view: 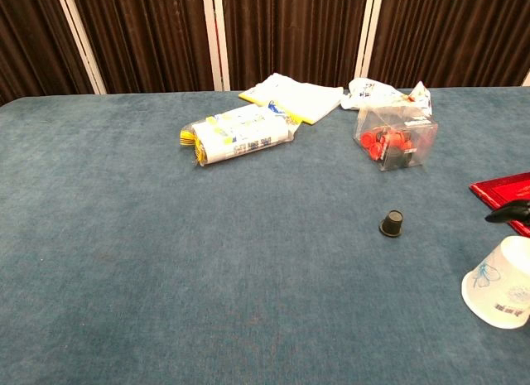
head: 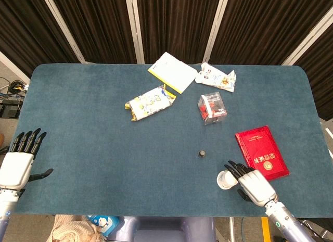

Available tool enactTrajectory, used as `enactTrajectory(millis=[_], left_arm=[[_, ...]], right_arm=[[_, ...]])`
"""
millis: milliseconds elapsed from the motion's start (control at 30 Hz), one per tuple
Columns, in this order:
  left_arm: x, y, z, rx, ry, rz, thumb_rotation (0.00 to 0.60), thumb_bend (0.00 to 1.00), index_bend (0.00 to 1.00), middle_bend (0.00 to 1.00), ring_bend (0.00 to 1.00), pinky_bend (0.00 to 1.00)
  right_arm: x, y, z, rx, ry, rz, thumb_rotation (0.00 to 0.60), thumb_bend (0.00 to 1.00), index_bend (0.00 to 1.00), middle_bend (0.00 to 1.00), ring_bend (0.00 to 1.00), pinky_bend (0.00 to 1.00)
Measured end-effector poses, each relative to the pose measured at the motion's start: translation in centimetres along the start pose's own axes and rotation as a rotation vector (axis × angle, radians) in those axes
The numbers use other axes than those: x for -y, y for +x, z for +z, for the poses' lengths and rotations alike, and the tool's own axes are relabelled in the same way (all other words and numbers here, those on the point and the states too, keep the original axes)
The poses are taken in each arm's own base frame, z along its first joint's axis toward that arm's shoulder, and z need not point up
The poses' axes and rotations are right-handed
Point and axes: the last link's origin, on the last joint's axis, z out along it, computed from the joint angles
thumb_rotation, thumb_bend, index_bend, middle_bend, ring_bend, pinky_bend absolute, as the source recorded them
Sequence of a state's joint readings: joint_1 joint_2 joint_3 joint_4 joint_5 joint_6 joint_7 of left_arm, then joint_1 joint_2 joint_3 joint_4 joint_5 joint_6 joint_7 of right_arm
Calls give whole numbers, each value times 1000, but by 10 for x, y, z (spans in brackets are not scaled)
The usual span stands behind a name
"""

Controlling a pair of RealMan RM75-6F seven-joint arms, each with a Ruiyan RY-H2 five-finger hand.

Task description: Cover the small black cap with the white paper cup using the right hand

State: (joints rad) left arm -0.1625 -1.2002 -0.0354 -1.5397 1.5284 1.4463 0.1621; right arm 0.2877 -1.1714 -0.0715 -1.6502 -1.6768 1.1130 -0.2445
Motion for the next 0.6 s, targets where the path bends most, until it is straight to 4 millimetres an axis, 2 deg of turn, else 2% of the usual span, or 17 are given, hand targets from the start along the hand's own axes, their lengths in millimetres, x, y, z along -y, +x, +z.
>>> enactTrajectory(millis=[233, 600], left_arm=[[0, 0, 1, -1, 3, -1, 600, 0, 0, 0, 0, 0], [0, 0, 1, -4, 1, -1, 600, 0, 0, 0, 0, 0]], right_arm=[[0, -3, 5, 11, -1, -2, 600, 410, 370, 313, 388, 498], [5, 1, 11, -9, 6, 4, 600, 440, 402, 334, 397, 499]])
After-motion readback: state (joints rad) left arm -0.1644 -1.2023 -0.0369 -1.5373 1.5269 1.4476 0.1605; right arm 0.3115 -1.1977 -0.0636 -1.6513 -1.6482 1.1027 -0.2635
